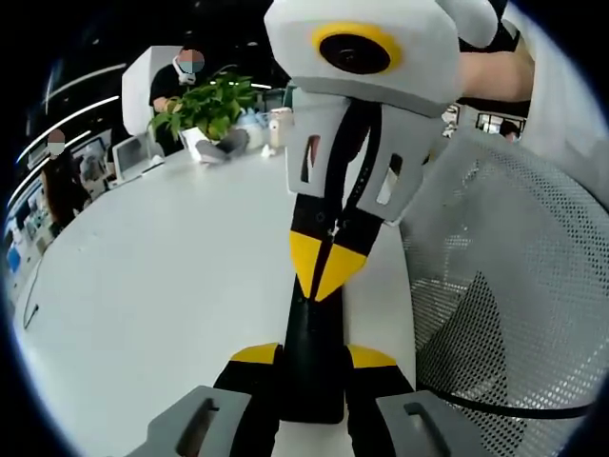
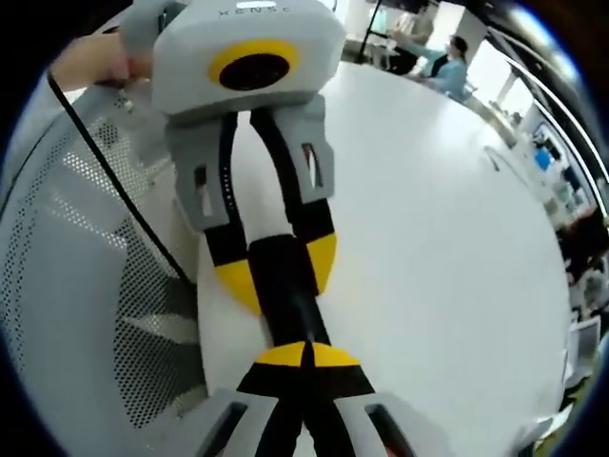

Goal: Press the specified remote control buttons in sequence, fully releasing each button before pressing the next.

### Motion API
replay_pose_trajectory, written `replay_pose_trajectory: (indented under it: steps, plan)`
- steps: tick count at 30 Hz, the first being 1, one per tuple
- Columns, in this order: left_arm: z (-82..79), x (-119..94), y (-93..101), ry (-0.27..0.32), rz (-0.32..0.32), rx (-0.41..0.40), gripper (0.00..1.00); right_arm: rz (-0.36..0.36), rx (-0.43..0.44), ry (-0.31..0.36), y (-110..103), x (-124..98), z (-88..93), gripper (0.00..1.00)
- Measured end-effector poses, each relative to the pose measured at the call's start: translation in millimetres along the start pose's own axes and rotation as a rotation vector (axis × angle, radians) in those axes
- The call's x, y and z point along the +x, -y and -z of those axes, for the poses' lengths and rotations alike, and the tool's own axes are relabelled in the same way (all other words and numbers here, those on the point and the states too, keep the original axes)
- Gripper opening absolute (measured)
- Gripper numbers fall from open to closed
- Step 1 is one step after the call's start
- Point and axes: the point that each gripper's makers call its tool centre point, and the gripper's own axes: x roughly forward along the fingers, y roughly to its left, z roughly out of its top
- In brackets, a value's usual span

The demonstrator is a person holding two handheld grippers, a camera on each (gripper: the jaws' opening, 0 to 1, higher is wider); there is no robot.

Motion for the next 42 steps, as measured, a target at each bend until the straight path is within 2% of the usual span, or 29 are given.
replay_pose_trajectory:
  steps: [4, 6, 8, 10, 16, 19, 22, 25, 33, 42]
  plan:
    - [0.1, 0, -0.2, 0.0, 0.0, 0.0, 0.25, -0.019, 0.088, 0.048, 1, -1, -0.7, 0.0]
    - [0.0, 0, -0.2, 0.001, -0.001, -0.001, 0.25, -0.016, 0.102, 0.061, 1, -3, -0.9, 0.0]
    - [-0.1, 0, 0.0, 0.003, -0.002, -0.001, 0.25, 0.051, 0.108, 0.1, 12, -4, -3.7, 0.0]
    - [-0.3, 0, 0.1, 0.005, 0.0, 0.001, 0.25, 0.076, 0.126, 0.101, 18, -8, -1.3, 0.0]
    - [-0.5, 0, 0.8, 0.005, 0.005, 0.011, 0.24, 0.041, 0.184, 0.133, 28, -12, -2.7, 0.0]
    - [-0.4, 0, 1.1, 0.006, 0.006, 0.016, 0.24, -0.005, 0.22, 0.151, 23, -9, -5.9, 0.0]
    - [-0.4, 0, 1.1, 0.008, 0.006, 0.019, 0.24, -0.05, 0.195, 0.111, 15, -3, -3.7, 0.0]
    - [-0.5, 0, 1.2, 0.008, 0.007, 0.02, 0.24, -0.057, 0.146, 0.072, 13, 1, -0.6, 0.0]
    - [-0.4, 0, 0.7, 0.01, 0.007, 0.018, 0.25, -0.104, 0.112, 0.049, 11, 3, -2.7, 0.0]
    - [-0.3, 0, 0.7, 0.009, 0.009, 0.017, 0.25, -0.185, 0.035, -0.018, 8, 2, -1.6, 0.0]
